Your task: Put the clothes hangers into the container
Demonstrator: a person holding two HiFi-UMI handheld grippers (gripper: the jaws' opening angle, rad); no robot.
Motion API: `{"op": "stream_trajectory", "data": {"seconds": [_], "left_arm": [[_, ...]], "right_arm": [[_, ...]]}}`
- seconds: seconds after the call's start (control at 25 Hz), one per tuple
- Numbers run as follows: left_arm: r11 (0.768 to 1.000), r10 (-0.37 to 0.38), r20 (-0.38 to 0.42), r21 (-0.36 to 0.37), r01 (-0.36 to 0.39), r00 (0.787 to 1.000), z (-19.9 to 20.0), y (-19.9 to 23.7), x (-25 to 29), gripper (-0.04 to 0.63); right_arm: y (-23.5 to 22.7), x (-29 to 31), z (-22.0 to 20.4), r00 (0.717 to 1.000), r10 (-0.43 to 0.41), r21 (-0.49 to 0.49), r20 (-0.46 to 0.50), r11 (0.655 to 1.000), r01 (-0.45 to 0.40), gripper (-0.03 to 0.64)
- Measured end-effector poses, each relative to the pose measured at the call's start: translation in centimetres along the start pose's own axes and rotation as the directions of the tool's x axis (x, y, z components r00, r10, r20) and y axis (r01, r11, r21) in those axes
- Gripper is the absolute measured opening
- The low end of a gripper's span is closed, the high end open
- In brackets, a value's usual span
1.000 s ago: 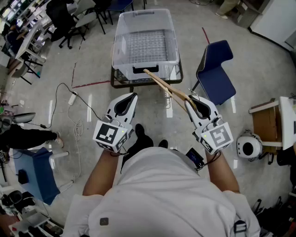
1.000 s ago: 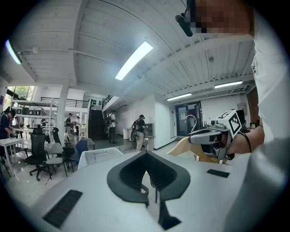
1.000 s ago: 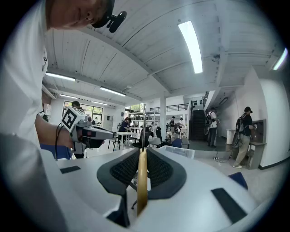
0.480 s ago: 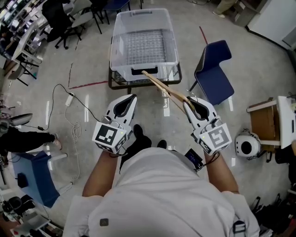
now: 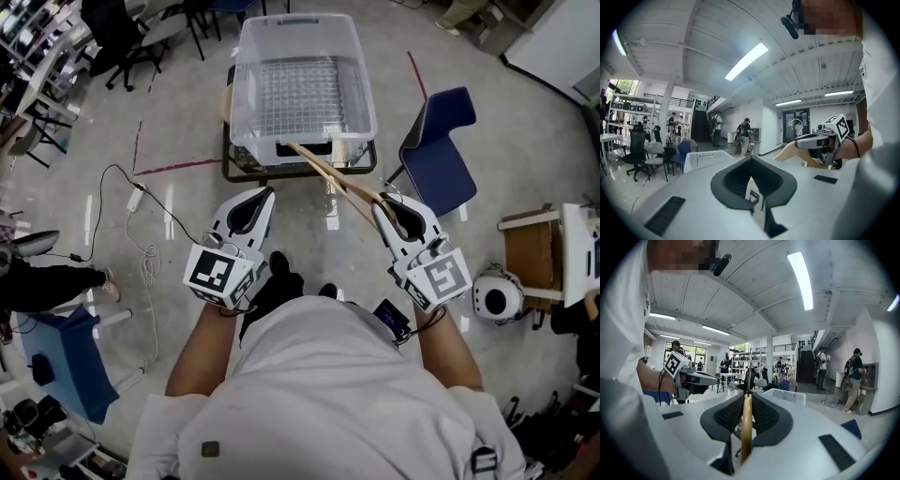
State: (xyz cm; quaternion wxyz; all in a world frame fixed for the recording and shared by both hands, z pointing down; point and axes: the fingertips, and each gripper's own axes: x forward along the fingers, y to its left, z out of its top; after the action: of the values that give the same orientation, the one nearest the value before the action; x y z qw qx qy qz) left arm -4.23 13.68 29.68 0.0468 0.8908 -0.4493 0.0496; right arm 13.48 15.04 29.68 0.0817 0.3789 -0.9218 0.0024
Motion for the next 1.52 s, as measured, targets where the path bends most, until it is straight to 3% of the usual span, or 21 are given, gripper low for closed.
{"op": "stream_trajectory", "data": {"seconds": [0.4, 0.68, 1.04, 1.52], "left_arm": [[0.999, -0.033, 0.021, -0.018, 0.033, 0.999, 1.0, 10.5, 0.7, 0.018], [0.997, -0.078, 0.009, -0.007, 0.078, 0.997, 1.8, 15.1, 0.4, 0.018], [0.996, -0.080, -0.007, -0.026, 0.080, 0.997, 1.4, 16.7, 2.9, 0.017], [0.999, 0.033, -0.044, -0.035, -0.035, 0.998, 1.9, 17.4, 11.3, 0.018]], "right_arm": [[0.3, 10.4, 2.2, 0.999, -0.033, -0.019, -0.030, 0.999, 0.033, 0.063], [0.6, 14.7, 3.8, 0.996, -0.076, -0.031, -0.047, 0.997, 0.074, 0.063], [-1.9, 17.0, 4.0, 0.995, -0.080, -0.031, -0.051, 0.996, 0.079, 0.063], [-11.6, 20.7, 3.0, 1.000, 0.013, 0.016, -0.013, 1.000, -0.013, 0.063]]}}
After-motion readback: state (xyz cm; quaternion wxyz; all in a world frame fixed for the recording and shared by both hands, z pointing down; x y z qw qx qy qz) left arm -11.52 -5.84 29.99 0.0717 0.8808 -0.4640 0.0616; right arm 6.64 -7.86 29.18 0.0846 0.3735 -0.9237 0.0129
